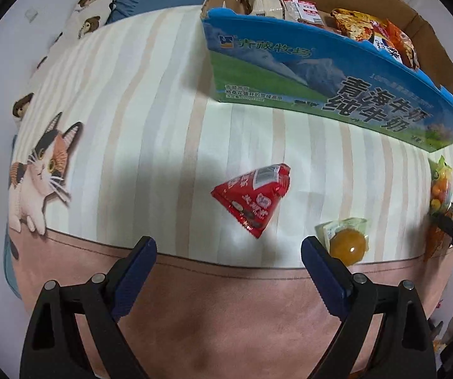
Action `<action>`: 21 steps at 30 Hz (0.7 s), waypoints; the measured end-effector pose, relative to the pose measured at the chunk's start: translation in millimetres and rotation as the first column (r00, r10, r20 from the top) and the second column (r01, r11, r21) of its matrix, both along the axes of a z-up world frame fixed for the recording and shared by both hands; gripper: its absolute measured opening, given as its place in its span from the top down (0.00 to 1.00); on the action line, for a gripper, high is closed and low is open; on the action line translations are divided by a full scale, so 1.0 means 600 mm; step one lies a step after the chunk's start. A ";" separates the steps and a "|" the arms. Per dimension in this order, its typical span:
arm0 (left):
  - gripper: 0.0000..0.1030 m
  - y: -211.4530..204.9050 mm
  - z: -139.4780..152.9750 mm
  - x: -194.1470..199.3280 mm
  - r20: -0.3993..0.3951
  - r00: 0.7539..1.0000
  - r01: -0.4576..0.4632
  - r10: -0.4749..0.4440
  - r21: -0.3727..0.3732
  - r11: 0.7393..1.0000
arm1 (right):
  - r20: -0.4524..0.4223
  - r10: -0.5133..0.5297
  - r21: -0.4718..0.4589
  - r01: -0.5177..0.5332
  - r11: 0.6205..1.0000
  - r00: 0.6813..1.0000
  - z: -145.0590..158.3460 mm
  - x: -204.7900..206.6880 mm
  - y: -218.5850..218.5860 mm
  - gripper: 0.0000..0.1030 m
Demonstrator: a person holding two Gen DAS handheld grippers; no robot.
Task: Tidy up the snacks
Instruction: 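Grasp the red triangle candy with left tool while right grasps orange panda bag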
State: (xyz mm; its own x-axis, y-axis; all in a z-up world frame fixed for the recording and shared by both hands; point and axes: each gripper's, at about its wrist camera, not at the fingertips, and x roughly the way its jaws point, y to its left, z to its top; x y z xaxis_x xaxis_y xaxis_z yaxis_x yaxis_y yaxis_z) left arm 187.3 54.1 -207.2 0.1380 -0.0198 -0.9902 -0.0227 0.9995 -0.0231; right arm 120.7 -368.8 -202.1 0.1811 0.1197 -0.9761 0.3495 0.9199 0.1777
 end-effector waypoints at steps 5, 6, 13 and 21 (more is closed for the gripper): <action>0.09 0.002 -0.032 0.037 -0.049 0.999 -0.025 0.022 -0.065 0.998 | 0.011 0.067 0.001 -0.067 0.998 0.998 0.023 -0.027 0.012 0.31; 0.09 -0.001 -0.041 0.046 -0.058 0.998 -0.020 0.016 -0.067 0.998 | 0.005 0.089 0.003 -0.089 0.996 0.996 0.027 -0.029 0.021 0.32; 0.51 -0.023 -0.093 0.086 -0.098 0.995 0.007 -0.014 -0.073 0.997 | -0.030 0.091 0.073 -0.089 0.993 0.995 0.026 -0.051 0.030 0.23; 0.54 0.017 -0.087 0.014 -0.120 0.991 -0.080 0.062 -0.149 0.986 | -0.034 -0.288 0.345 0.281 0.895 0.957 0.019 -0.110 -0.060 0.15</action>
State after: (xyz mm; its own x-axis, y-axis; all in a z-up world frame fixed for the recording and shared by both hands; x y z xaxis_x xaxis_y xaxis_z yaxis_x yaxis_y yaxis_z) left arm 195.9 64.5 -259.6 0.0301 -0.1664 -0.9856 -0.1047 0.9801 -0.1686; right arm 55.0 -404.6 -190.8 0.2745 0.3869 -0.8803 0.5811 0.6626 0.4724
